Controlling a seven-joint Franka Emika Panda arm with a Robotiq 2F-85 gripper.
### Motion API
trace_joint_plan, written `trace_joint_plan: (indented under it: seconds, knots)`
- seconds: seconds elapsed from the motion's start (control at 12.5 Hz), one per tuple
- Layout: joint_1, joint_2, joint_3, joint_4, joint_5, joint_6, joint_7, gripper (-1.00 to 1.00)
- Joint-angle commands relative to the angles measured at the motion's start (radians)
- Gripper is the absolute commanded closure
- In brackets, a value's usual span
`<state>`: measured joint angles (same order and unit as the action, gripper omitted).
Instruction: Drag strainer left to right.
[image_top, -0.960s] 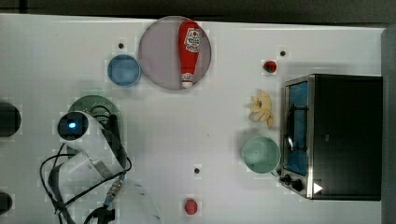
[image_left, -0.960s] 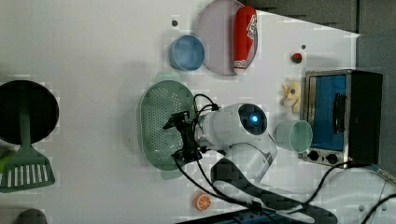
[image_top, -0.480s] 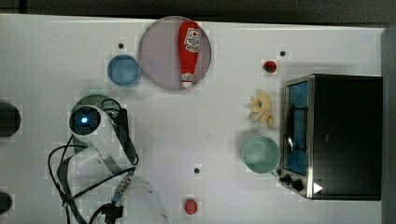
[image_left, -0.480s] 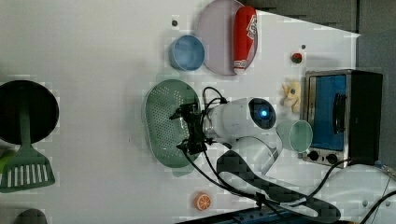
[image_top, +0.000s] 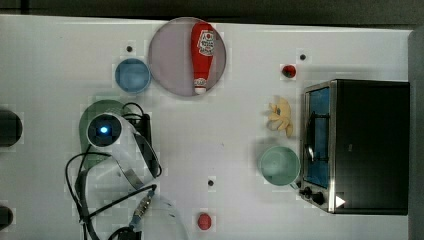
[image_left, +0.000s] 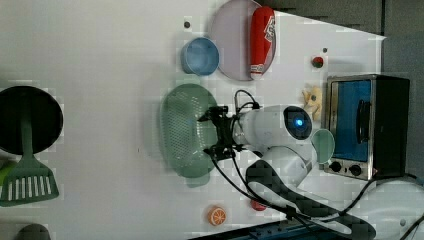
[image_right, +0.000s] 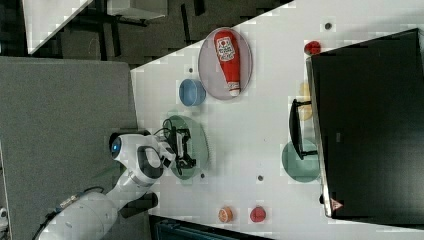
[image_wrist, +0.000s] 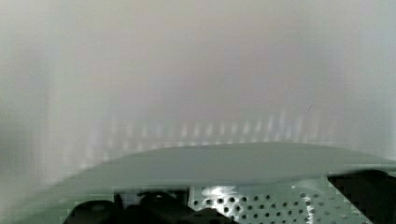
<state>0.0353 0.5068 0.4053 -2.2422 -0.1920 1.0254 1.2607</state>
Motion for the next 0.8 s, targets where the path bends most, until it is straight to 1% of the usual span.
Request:
trace_joint_plan:
  seconds: [0.08, 0.24, 0.56, 0.8]
  knots:
    - [-0.039, -0.032, -0.031, -0.020, 0.025, 0.002, 0.014, -1.00]
    - [-0.058, -0.039, -0.045, -0.031, 0.025, 0.008, -0.010, -1.00]
    - [-0.109, -0.054, -0.077, -0.054, 0.025, 0.015, -0.163, -1.00]
    - [-0.143, -0.063, -0.107, -0.069, 0.025, 0.015, -0.173, -1.00]
